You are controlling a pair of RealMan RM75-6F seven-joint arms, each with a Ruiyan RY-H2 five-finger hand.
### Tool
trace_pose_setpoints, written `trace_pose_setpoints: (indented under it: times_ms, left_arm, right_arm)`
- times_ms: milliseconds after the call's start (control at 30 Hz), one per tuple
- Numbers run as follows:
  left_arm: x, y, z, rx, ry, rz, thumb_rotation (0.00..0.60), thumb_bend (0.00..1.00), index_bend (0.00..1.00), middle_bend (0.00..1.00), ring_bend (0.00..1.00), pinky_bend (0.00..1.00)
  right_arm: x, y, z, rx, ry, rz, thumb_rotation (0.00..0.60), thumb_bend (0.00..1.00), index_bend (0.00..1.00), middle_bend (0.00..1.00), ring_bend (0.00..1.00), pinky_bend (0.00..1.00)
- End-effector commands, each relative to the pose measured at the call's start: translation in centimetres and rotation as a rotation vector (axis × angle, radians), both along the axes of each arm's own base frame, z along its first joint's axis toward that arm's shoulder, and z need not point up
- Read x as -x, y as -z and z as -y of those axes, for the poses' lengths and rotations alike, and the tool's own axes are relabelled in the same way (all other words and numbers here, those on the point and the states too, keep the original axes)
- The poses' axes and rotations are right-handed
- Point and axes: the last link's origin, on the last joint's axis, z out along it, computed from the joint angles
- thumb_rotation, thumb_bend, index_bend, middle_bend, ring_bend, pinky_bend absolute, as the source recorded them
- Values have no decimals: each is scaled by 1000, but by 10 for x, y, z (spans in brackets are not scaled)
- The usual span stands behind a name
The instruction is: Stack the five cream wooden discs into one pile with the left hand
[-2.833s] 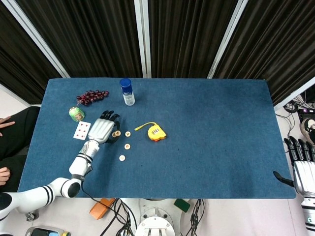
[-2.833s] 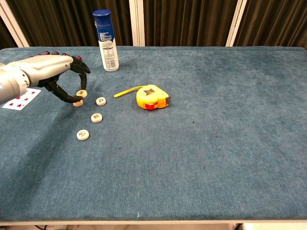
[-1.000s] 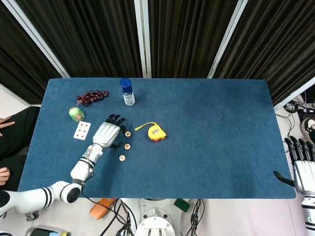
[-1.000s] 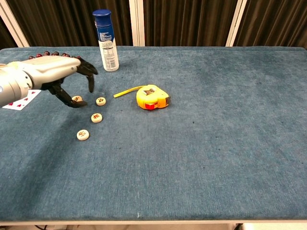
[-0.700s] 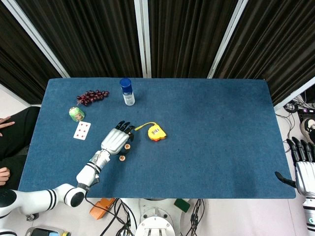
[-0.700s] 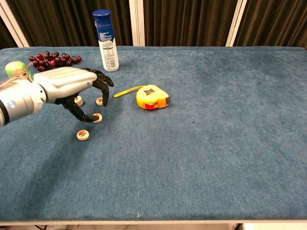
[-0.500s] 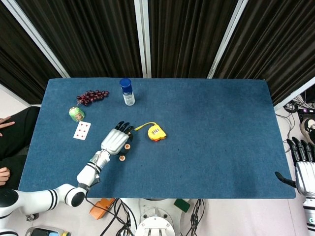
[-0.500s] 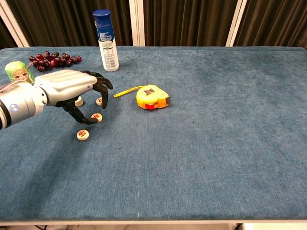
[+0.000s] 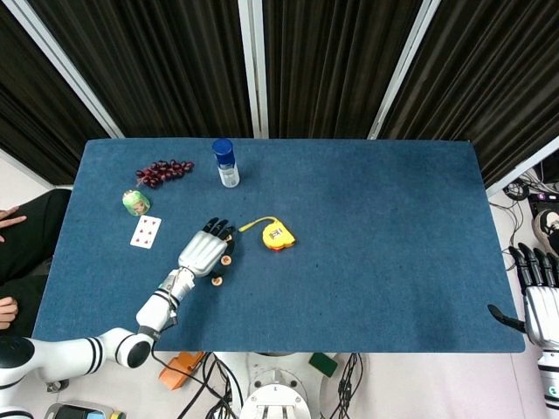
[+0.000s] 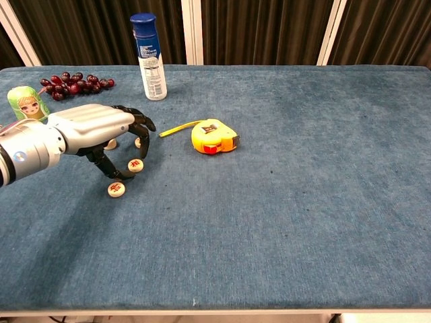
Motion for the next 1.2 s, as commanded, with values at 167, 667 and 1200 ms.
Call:
trace_pose_setpoints:
  times_ms: [167, 667, 1200]
  left_arm:
    - [2, -1, -1, -6, 2, -12, 600, 305, 462, 108, 0, 0]
    - [-1, -10, -6, -1, -21, 38, 600, 398, 527, 108, 0, 0]
    - [23, -49, -40, -102, -203, 123, 600, 369, 528, 108, 0, 0]
  right_arm:
    - [1, 0, -1, 3, 1, 0, 600, 205, 2, 87, 0, 14]
    - [-1, -1, -2, 14, -6, 2, 600, 206, 2, 87, 0, 14]
    - [-1, -2, -3, 15, -8, 6, 600, 205, 2, 87, 0, 14]
